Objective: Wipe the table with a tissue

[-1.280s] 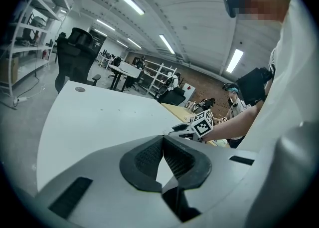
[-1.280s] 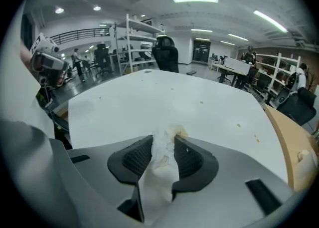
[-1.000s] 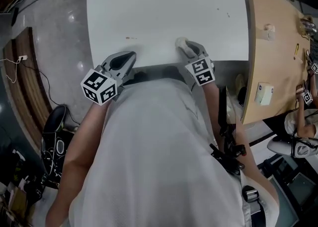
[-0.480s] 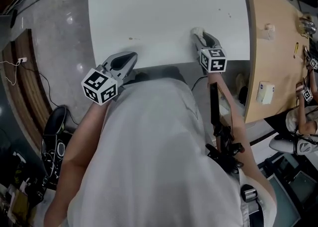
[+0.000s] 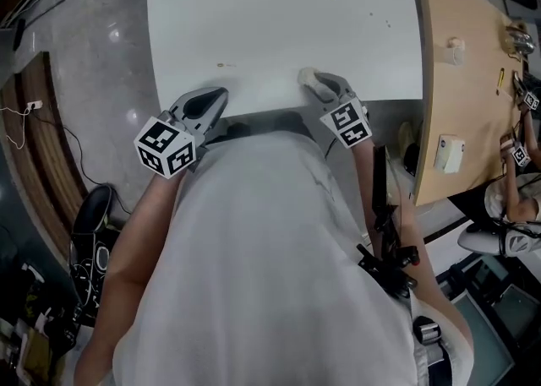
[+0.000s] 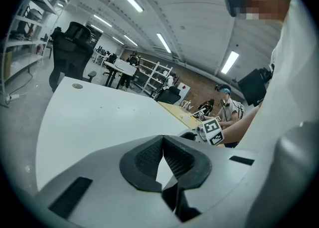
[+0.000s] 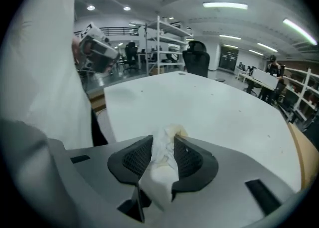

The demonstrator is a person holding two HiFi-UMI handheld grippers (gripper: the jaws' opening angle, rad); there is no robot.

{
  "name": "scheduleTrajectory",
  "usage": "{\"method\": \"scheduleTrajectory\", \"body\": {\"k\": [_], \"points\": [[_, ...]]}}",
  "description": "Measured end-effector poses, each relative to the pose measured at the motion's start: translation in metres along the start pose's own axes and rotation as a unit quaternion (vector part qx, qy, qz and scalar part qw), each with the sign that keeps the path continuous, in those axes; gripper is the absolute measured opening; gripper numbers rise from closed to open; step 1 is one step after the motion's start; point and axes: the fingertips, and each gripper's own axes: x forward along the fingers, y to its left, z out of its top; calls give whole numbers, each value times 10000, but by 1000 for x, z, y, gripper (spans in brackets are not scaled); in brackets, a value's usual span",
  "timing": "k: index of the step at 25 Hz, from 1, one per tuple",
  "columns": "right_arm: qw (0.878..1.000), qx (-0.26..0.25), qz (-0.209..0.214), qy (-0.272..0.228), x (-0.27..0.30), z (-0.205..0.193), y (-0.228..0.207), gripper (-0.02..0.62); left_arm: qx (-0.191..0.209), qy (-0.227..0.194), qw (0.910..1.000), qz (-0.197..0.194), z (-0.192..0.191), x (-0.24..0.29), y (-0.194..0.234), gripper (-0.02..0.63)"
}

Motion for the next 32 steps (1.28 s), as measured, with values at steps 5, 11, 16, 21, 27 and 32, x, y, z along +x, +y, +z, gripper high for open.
{"method": "scheduleTrajectory", "body": {"k": [5,11,16,21,27,32], "points": [[9958,237,887,-20,-11,-10,56,132,63,-45,9999,-146,9,12,-2,6],[9718,2136,-818,-569,-29,-20,-51,132,121,-68,9997,-188,15,12,-1,6],[9576,2463,-1413,-479,-16,-20,-107,133,132,-12,9999,-91,12,3,3,6],[9671,2112,-1369,-366,-1,-9,-87,132,98,-73,9999,43,12,-6,10,6],[9924,1193,238,-170,13,10,35,132,63,-66,10000,-21,11,-2,12,6],[9824,1562,1014,-105,8,12,60,132,148,-93,9997,-170,18,8,3,6]]}}
